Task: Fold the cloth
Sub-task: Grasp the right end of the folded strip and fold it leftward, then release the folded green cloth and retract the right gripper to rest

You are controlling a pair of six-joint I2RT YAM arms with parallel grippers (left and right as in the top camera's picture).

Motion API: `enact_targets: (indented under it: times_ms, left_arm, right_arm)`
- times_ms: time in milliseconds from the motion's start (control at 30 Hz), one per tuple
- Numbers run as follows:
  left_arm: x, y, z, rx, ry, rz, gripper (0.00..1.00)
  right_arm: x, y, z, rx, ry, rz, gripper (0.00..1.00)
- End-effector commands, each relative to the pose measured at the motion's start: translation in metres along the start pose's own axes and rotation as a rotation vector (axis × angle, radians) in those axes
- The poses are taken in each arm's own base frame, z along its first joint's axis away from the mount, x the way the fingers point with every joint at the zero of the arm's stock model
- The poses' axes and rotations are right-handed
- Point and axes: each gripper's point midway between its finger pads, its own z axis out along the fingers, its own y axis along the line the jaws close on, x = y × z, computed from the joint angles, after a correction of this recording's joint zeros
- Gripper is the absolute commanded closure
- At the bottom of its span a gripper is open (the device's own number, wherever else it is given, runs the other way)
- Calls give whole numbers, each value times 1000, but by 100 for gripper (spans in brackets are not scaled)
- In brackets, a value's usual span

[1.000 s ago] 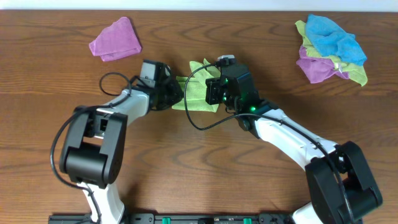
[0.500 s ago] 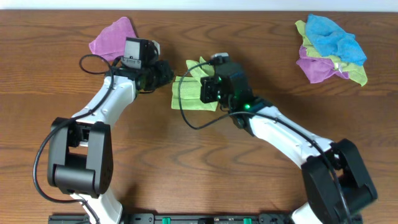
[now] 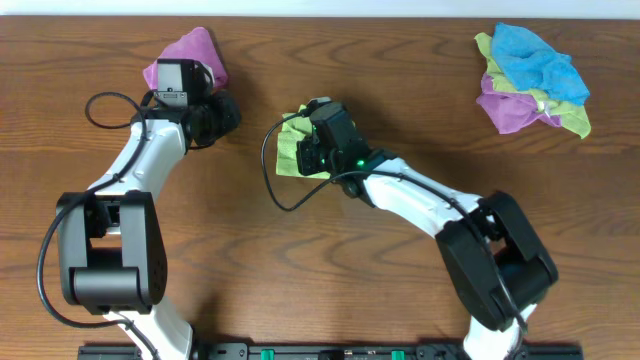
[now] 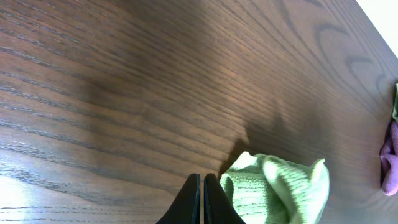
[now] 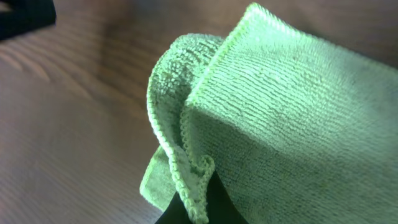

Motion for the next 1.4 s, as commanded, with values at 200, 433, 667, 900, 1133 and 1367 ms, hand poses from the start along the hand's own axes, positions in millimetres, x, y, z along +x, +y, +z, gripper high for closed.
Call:
enact_targets:
  times_ms: [200, 433, 667, 900, 1133, 1367]
  left_arm:
    - [-11, -10, -12, 24, -33, 33, 94]
    - [-12, -9, -12, 23, -35, 32, 94]
    - [-20, 1, -17, 13, -51, 9, 94]
    - [-31, 10, -26, 6, -81, -9, 94]
    - [-41, 11, -41, 12, -118, -6, 94]
    - [-43, 0, -51, 39, -135, 6, 79]
  right_arm:
    - [11, 15, 14, -22, 29, -37, 99]
    - [13, 37, 13, -94, 43, -55, 65]
    - [22, 59, 10, -187, 83, -66, 59]
    - [21, 64, 4, -206, 87, -68, 57]
    - [-21, 42, -32, -95, -23, -57, 43]
    - [-52, 26, -89, -81, -73, -35, 25]
